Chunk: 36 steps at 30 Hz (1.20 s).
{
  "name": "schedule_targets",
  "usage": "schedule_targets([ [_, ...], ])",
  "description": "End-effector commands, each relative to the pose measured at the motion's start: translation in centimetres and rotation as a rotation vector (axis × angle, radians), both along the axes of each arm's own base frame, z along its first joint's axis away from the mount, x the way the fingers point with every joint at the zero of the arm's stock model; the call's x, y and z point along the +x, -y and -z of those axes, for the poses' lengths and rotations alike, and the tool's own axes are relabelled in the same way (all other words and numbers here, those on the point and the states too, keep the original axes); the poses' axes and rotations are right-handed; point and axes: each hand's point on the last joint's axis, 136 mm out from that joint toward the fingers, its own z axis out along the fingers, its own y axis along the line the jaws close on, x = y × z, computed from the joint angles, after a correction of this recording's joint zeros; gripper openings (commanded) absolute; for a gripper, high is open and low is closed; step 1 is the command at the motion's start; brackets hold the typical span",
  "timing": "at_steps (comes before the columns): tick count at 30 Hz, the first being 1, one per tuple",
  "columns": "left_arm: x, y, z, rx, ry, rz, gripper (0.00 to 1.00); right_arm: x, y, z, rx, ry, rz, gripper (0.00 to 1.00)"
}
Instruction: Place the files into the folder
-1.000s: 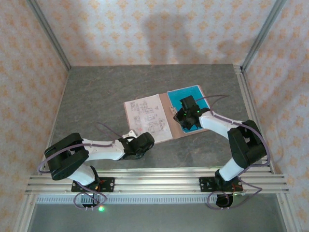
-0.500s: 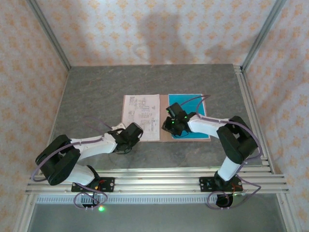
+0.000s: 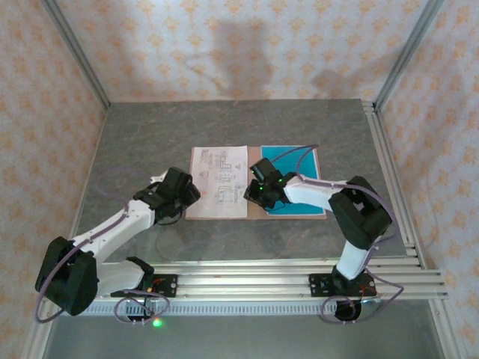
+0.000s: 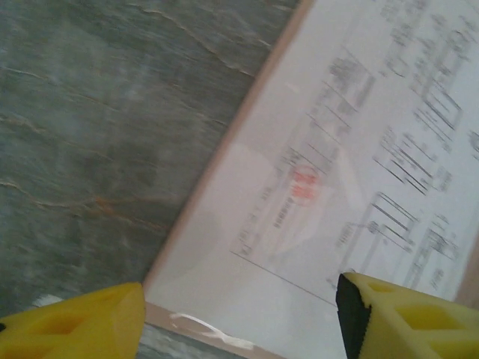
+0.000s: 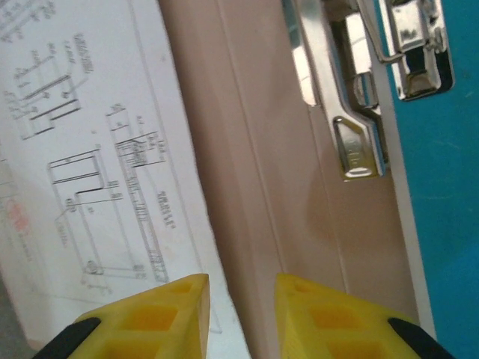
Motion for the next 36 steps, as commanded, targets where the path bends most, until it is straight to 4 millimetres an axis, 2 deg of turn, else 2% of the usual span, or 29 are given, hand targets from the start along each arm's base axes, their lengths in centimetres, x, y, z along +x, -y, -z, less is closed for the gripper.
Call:
schedule_targets([
  [1,-0.8,-0.1,1.6,-0.017,-0.075,0.123,0.7,0.5,-0.4,0.0,-0.012,0.012,0.004,0.29],
  [7,-0.4,0.1,3.4,-0.046,-0.108,0.149,0.71,0.3,0.0,1.3,-0.041,-0.012,0.005,0.3],
  [13,0.2,0.3,3.7,-0.054,-0.093,0.154,0.73,-0.9,1.2,3.7,-0.086,-0.056,0.02,0.34],
  [19,0.4,0.1,3.9,-0.049,-0.093,0.154,0.74,-0.9,1.5,3.0,-0.093,-0.038,0.012,0.36],
  [24,1.2,-0.2,3.6,-0.058,-0.084,0.154,0.76,-1.3,2.0,3.6,-0.098,-0.06,-0.001,0.37],
  [26,1.7,-0.1,3.4,-0.063,-0.076,0.164,0.76,-1.1,1.5,2.8,-0.058,-0.03,-0.014,0.4],
  [33,2.2,0.3,3.5,-0.073,-0.085,0.186,0.75,0.9,-1.3,-4.1,0.069,0.108,-0.091,0.44],
  [36,2.2,0.3,3.5,-0.074,-0.085,0.184,0.75,0.9,-1.2,-5.1,0.069,0.11,-0.092,0.44],
])
